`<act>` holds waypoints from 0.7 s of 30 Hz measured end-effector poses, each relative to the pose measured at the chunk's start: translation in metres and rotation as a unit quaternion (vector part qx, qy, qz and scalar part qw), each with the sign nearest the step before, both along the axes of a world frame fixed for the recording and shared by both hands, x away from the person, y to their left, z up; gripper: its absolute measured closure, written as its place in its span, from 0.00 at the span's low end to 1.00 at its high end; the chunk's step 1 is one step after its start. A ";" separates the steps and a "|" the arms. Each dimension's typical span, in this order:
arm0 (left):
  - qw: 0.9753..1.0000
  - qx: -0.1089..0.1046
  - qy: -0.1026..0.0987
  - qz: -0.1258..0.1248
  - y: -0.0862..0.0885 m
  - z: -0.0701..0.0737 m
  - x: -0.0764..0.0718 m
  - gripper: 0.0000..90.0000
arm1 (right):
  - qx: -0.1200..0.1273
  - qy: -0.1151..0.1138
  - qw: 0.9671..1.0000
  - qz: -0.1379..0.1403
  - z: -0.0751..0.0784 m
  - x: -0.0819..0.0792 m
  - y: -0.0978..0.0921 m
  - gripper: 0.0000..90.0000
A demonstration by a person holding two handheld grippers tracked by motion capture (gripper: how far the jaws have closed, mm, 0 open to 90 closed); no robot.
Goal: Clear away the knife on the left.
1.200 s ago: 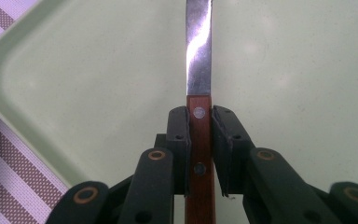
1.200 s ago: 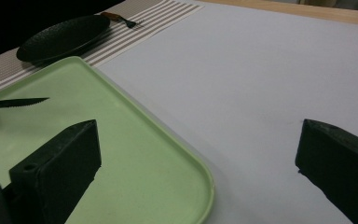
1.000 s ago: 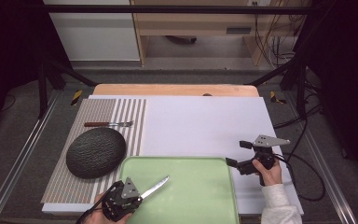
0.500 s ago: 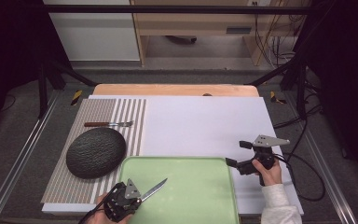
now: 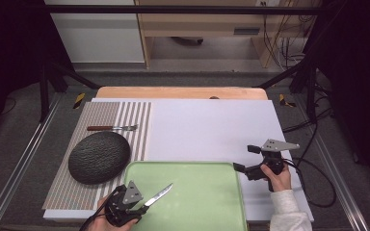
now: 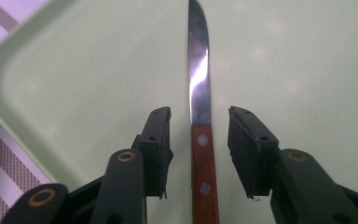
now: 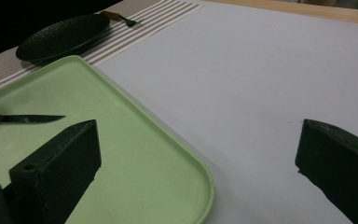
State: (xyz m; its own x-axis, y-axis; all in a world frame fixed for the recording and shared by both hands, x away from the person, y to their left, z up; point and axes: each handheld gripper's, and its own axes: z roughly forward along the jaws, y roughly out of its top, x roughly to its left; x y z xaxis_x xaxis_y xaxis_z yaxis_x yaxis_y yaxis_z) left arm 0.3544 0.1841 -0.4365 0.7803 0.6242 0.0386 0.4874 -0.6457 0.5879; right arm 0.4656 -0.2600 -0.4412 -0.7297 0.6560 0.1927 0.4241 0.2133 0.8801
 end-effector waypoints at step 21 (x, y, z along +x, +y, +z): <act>0.998 -0.015 0.018 -0.058 -0.013 -0.010 0.008 0.99 | -0.001 0.000 1.000 -0.001 0.000 0.000 0.000 0.01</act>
State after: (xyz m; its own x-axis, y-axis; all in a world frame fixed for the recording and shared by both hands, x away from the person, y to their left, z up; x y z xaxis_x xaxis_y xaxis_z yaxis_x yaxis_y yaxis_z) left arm 0.3627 0.1713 -0.4463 0.8481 0.5297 -0.0078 0.4310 -0.6814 0.5916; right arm 0.4656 -0.2600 -0.4412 -0.7290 0.6572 0.1916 0.4241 0.2139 0.8800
